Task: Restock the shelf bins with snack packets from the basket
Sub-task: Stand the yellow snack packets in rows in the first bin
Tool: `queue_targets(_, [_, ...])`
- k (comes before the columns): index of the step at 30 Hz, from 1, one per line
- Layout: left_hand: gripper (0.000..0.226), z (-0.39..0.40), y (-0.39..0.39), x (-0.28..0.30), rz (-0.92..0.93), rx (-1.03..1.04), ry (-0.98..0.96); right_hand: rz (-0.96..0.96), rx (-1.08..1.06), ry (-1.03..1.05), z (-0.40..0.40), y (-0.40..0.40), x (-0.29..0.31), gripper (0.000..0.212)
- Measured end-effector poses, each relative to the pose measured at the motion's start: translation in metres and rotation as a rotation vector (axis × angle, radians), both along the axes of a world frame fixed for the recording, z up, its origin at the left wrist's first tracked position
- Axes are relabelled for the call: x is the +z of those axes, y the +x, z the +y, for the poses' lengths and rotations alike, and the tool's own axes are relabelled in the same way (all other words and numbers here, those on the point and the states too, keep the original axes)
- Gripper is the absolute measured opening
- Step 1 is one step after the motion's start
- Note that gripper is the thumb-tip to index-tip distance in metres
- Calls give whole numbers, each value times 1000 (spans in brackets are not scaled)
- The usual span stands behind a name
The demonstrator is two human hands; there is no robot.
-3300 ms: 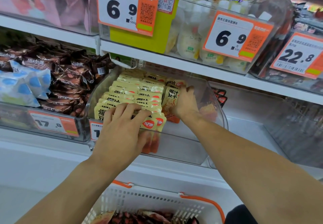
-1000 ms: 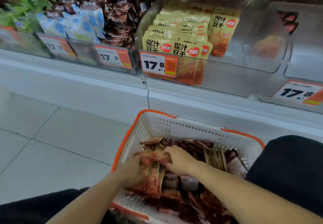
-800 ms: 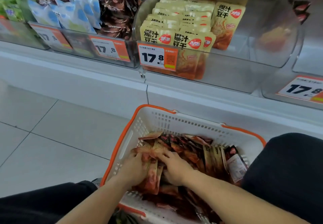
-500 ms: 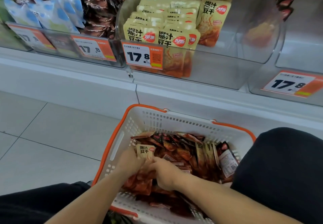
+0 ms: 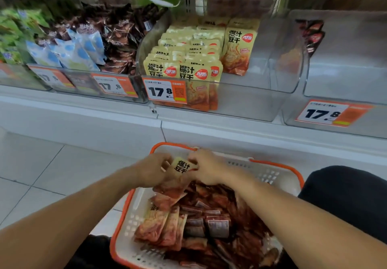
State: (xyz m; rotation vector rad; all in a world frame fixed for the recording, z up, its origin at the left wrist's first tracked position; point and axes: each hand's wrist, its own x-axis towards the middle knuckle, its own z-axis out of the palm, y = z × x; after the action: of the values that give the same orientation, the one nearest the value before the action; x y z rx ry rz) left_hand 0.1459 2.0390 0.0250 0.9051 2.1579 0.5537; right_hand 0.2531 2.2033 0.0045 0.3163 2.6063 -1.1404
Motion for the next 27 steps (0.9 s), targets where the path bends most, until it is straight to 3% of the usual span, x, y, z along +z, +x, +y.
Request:
queue_targets(3, [19,17,-7,54,-62,-40,167,191,-64,-8,28,7,58,25])
queue_targets(6, [19,35,0,89,-37,4,396,346,-189,-185,47,26,105,24])
queue_targets(8, [20,50,8,106,-6,3,544,454,-250,-199,56,38,130,25])
queue_targets(12, [30,73,21,121,139,38,818,629,-315,80,70,48,174,21])
queue_targets(14, [38,78,14,119,360,133,917,760,-402,195,75,49,195,22])
queue_targets(17, [49,82,-14,106,788,125,875,904,-565,312,89,47,209,23])
queue_targets(19, [56,86,-28,94,931,64,791,898,-589,409,103,40,207,23])
queue_targets(27, [53,109,-27,79,1039,69,725,635,-612,614,154,-22,184,28])
